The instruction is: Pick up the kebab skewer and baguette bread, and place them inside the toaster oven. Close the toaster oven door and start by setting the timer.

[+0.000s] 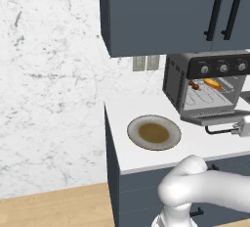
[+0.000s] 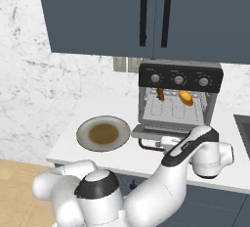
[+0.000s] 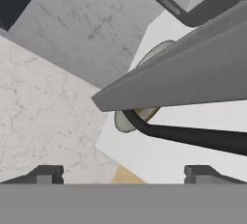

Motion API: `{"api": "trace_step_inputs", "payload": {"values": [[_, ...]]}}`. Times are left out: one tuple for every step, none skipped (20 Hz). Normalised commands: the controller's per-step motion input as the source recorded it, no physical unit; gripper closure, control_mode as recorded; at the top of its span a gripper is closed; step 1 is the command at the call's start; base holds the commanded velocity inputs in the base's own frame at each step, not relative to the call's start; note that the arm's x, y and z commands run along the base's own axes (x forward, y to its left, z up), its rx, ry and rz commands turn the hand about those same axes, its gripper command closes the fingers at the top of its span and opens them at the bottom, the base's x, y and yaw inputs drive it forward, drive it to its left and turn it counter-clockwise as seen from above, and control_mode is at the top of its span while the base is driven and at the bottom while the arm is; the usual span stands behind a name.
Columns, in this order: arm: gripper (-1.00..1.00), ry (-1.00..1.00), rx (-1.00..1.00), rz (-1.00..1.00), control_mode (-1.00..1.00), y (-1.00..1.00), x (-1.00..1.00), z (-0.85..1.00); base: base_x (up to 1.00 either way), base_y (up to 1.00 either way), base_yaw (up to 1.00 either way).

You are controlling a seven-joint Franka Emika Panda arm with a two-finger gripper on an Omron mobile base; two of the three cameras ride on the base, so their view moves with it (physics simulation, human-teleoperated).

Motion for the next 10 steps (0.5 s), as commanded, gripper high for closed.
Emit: {"api": "trace_step_inputs", "payload": {"values": [[-1.00,-0.23,-0.13,-0.14,-1.00,0.90,0.81,0.11,0.00,0.00,0.00],[-1.00,-0.23,-0.15,-0.15,-1.00,0.98,0.80,0.09,0.00,0.00,0.00],[-1.00,-0.24,-0.16,-0.17,-1.00,1.00,0.76,0.09,0.00,0.00,0.00],[-1.00,-0.23,-0.19,-0.19,-1.00,1.00,0.74,0.10,0.00,0.00,0.00],[-1.00,-0.23,-0.20,-0.20,-1.00,1.00,0.79,0.08,0.00,0.00,0.00],[-1.00,-0.23,-0.21,-0.21,-1.00,1.00,0.79,0.07,0.00,0.00,0.00],[-1.00,-0.23,-0.21,-0.23,-1.00,1.00,0.87,0.07,0.00,0.00,0.00],[-1.00,-0.22,-0.21,-0.23,-1.00,1.00,0.86,0.03,0.00,0.00,0.00],[-1.00,-0.23,-0.22,-0.23,-1.00,1.00,0.86,0.07,0.00,0.00,0.00],[-1.00,-0.22,-0.21,-0.24,-1.00,1.00,0.89,0.00,0.00,0.00,0.00]]}}
